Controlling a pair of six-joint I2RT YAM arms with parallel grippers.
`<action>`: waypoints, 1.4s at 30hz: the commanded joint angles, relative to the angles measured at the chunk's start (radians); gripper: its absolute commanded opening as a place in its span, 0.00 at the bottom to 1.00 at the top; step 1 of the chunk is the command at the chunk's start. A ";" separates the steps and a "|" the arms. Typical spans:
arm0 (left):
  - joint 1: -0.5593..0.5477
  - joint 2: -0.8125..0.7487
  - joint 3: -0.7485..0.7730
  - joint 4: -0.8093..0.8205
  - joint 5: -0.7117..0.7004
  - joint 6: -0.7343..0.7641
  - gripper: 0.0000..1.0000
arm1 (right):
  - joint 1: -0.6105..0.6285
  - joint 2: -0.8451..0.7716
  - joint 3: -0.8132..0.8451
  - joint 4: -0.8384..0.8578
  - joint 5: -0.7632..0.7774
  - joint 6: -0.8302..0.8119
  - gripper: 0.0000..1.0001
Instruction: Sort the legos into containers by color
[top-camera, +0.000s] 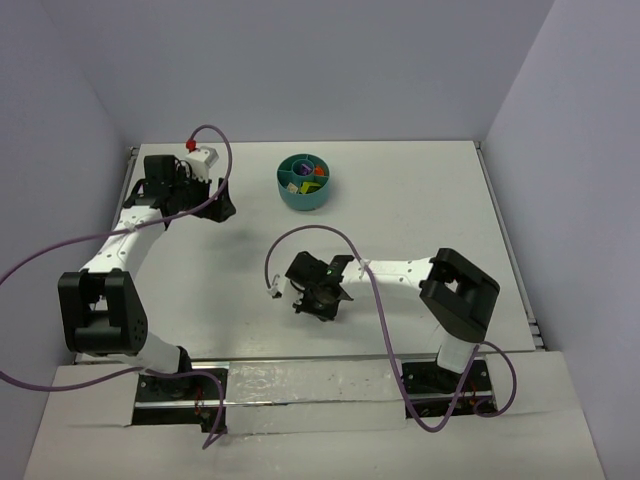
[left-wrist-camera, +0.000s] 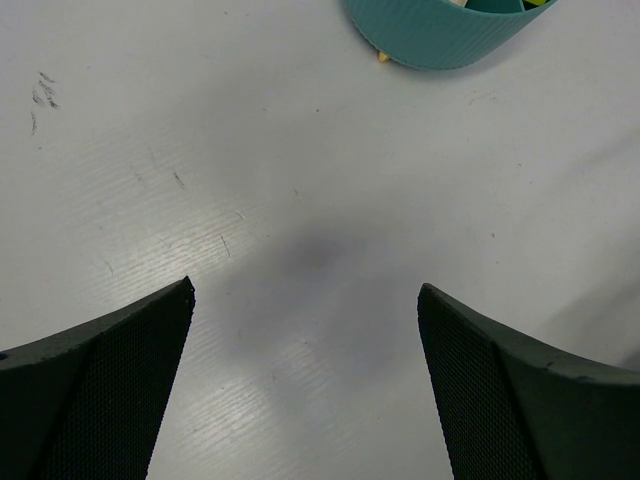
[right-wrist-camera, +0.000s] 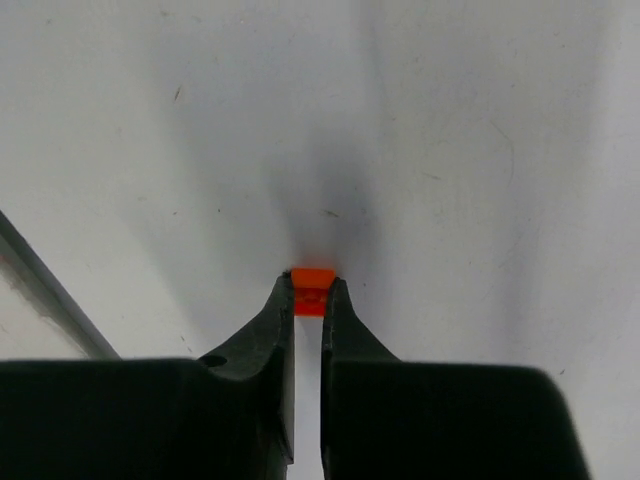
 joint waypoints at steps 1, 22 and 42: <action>0.005 0.009 0.046 0.015 -0.005 0.007 0.99 | -0.001 -0.003 0.040 -0.004 0.000 -0.007 0.00; 0.005 0.100 0.167 0.099 0.049 -0.100 0.99 | -0.573 0.232 0.961 0.027 -0.138 0.319 0.00; 0.005 0.183 0.225 0.129 0.054 -0.133 0.99 | -0.665 0.483 1.076 0.131 -0.103 0.388 0.03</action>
